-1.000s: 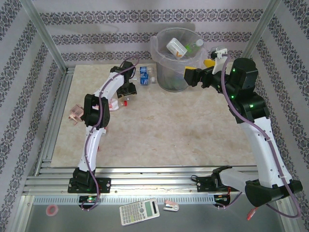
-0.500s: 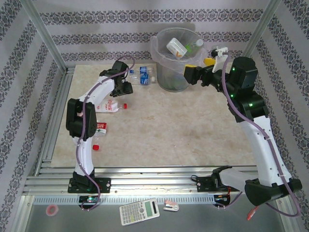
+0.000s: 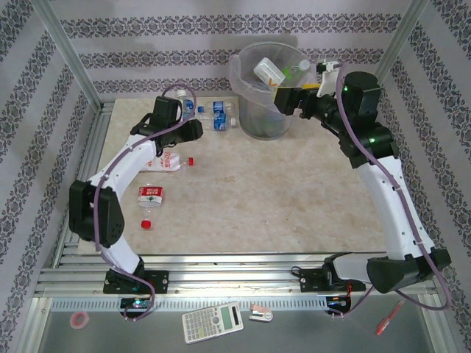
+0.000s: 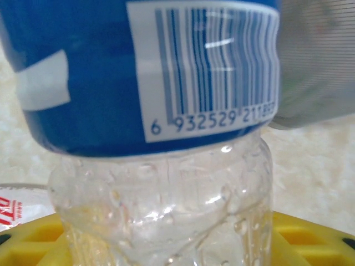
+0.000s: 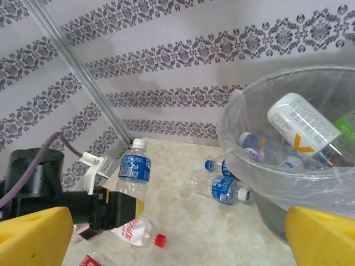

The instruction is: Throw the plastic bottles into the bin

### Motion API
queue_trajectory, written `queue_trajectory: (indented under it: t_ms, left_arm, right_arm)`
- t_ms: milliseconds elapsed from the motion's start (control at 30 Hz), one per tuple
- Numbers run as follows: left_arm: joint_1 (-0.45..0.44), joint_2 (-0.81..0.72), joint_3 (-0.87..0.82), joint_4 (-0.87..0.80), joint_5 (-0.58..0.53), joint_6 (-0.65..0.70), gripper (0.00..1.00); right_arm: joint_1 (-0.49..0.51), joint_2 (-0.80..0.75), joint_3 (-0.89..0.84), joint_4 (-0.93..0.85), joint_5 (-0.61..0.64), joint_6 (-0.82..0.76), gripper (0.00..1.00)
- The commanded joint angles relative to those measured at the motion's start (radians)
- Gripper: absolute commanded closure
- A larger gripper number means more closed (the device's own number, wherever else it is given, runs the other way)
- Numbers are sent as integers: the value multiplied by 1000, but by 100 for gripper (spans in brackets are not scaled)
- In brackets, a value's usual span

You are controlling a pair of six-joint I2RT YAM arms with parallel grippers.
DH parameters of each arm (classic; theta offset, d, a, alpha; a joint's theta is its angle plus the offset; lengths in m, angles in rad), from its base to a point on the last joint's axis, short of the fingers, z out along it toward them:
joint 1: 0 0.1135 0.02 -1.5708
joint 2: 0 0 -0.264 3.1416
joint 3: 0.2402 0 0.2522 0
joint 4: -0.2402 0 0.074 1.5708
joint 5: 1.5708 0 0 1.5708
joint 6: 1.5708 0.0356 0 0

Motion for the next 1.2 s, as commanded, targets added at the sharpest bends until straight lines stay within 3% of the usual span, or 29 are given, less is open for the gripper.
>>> queue_trajectory:
  t_ms: [0, 433, 1167]
  left_arm:
    - [-52, -88, -37, 127, 71, 68, 44]
    - [-213, -226, -28, 124, 192, 151, 44]
    - [-433, -153, 85, 37, 133, 279, 48]
  right_arm:
    - [-10, 25, 43, 2, -51, 51, 2]
    - [-9, 93, 72, 15, -125, 113, 2]
    - [19, 172, 135, -18, -218, 187, 10]
